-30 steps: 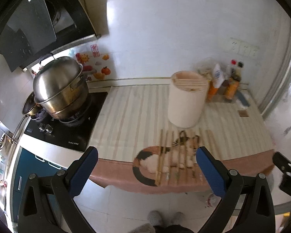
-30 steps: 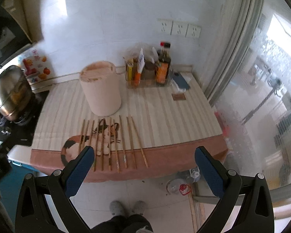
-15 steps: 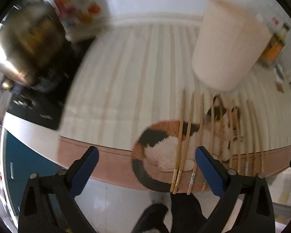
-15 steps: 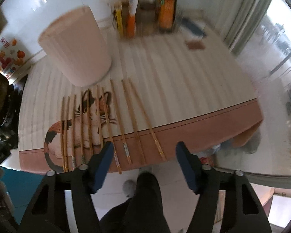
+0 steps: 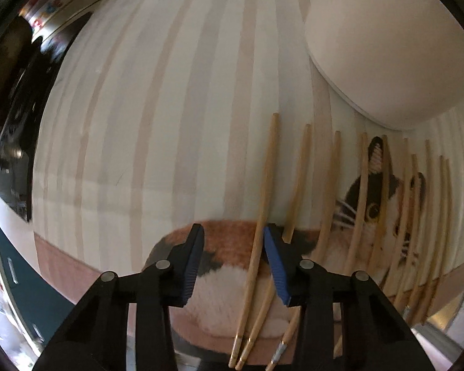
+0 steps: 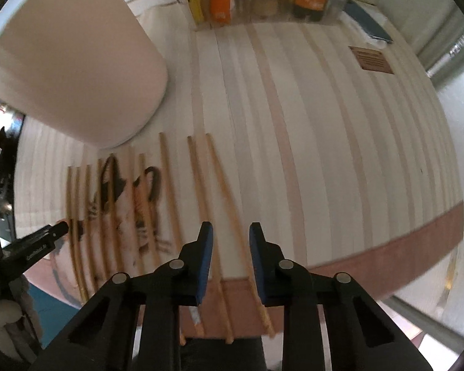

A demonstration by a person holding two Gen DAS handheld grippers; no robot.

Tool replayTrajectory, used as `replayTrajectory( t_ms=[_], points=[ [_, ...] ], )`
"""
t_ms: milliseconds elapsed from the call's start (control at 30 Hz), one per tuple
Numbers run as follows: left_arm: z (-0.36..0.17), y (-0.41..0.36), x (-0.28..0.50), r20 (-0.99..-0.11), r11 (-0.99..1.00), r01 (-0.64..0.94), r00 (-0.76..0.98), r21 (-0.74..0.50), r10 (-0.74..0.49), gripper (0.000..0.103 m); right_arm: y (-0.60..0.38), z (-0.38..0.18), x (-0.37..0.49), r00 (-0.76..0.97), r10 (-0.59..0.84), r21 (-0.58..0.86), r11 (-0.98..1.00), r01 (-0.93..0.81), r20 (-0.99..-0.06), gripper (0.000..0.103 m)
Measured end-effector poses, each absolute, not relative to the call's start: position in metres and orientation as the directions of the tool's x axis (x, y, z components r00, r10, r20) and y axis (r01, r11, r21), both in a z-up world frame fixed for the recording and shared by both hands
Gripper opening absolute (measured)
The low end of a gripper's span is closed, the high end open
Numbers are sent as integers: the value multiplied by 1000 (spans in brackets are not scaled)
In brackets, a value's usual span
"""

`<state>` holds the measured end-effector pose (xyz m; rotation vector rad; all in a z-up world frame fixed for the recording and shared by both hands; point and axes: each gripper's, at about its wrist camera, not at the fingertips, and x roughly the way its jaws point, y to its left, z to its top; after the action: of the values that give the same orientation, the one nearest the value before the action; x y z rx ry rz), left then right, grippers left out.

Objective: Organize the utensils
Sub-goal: 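Lower the left tool onto a wooden chopstick and close it while the right tool grasps another, then lift the held chopsticks with both tools and carry them toward the pink holder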

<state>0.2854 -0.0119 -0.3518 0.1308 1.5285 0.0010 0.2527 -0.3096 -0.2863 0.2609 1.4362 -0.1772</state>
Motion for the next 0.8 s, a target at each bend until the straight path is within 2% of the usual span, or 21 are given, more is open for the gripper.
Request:
replayTrajectory(
  t_ms=[100, 167, 233, 433, 500, 533, 633, 733, 800],
  points=[
    [-351, -22, 289, -994, 990, 102, 59, 101, 96, 27, -313, -301, 267, 89, 28, 51, 965, 259, -996, 26],
    [-350, -27, 293, -996, 994, 83, 49, 76, 72, 8, -313, -309, 273, 65, 17, 32, 969, 244, -998, 26],
    [-348, -27, 293, -996, 995, 59, 46, 76, 74, 5, -312, -320, 279, 24, 18, 23, 974, 226, -1000, 26],
    [-342, 0, 306, -999, 998, -46, 17, 33, 34, 5, -308, -337, 289, -18, -35, -38, 979, 203, -999, 25],
    [-340, 17, 308, -1000, 993, -114, -6, -29, -30, 5, -312, -339, 289, -24, -31, -36, 971, 235, -999, 9],
    [-339, 22, 309, -998, 989, -137, -13, -60, -62, 5, -313, -340, 289, -28, -30, -36, 967, 254, -999, 8],
    [-336, 22, 312, -997, 992, -105, -16, -73, -75, 7, -320, -342, 285, -36, 1, -10, 953, 304, -999, 7],
    [-336, 26, 314, -998, 998, -36, -13, -59, -60, 15, -320, -343, 280, -42, -5, -17, 958, 286, -999, 7],
    [-333, 10, 312, -1000, 1000, 14, -18, -18, -18, 16, -314, -344, 280, -54, -28, -41, 962, 269, -998, 8]
  ],
)
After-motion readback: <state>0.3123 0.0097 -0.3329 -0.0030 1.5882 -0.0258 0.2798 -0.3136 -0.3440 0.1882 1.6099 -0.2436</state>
